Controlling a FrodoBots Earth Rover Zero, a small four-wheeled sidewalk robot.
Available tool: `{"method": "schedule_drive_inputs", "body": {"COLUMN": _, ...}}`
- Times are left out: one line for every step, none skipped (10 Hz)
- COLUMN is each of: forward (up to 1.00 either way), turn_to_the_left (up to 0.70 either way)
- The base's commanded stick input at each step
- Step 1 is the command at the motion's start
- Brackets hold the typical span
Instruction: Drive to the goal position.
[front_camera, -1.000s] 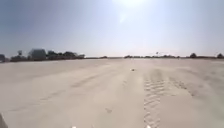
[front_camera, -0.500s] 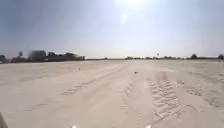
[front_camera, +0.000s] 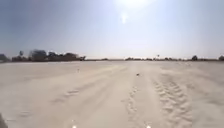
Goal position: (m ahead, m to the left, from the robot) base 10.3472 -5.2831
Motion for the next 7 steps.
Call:
{"method": "schedule_drive_inputs", "body": {"forward": 0.7, "turn_to_the_left": 0.0}}
{"method": "schedule_drive_inputs", "body": {"forward": 0.7, "turn_to_the_left": 0.0}}
{"method": "schedule_drive_inputs", "body": {"forward": 0.7, "turn_to_the_left": 0.0}}
{"method": "schedule_drive_inputs", "body": {"forward": 0.7, "turn_to_the_left": 0.0}}
{"method": "schedule_drive_inputs", "body": {"forward": 0.7, "turn_to_the_left": 0.0}}
{"method": "schedule_drive_inputs", "body": {"forward": 0.7, "turn_to_the_left": 0.0}}
{"method": "schedule_drive_inputs", "body": {"forward": 0.7, "turn_to_the_left": 0.0}}
